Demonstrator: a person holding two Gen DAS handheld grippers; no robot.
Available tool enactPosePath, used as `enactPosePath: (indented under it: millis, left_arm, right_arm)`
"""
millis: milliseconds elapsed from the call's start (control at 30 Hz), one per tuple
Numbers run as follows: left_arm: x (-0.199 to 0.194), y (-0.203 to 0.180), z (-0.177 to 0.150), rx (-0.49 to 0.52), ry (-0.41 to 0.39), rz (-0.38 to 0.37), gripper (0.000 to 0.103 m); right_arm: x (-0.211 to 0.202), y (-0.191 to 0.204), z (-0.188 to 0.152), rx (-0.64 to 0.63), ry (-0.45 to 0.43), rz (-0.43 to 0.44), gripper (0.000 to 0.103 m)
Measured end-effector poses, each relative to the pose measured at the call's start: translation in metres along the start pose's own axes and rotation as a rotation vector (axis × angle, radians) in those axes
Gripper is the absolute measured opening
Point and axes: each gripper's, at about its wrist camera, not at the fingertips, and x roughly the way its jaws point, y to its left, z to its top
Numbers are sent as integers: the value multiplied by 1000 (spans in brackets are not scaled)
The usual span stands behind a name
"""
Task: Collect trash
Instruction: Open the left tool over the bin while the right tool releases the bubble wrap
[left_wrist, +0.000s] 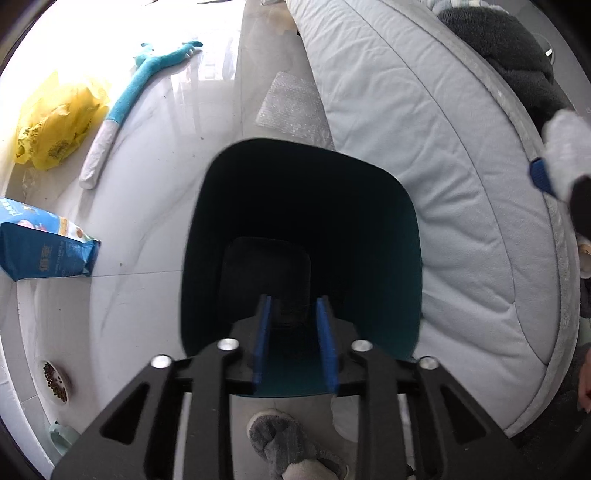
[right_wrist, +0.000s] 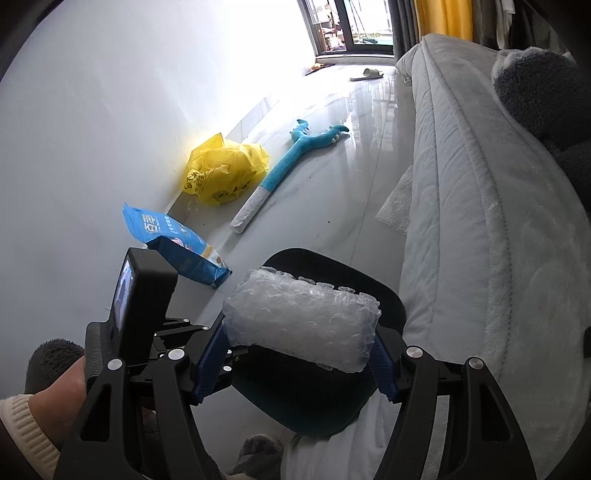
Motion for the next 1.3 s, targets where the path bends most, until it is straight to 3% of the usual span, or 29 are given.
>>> enactPosePath:
  millis: [100,167,367,633,1067,1167,1300]
  left_arm:
    - [-15,6,0,-4,-49,1,44]
    - [-24,9,0,-7,-82,16,57]
    - [-64,16,0,2,-214,50,72]
    - [-114,13,-8,74,-444,119,73]
    - [-152,1,-14,179,-575,162,75]
    - [-167,-2,-17,176,-632,169,86]
    - [-180,-1,-19,150,-676,128,87]
  right_arm:
    - [11,4,0,-4,18,-3,68]
    - [18,6,-1,-2,33,-4,68]
    - [39,0,-1,49,68,8,68]
    - [67,1,-3,78,119,0,68]
    - [106,3,-17,77,204,-48,68]
    - [112,3,-20,70,221,-63,70]
    - [115,2,-23,73,231,-81,78]
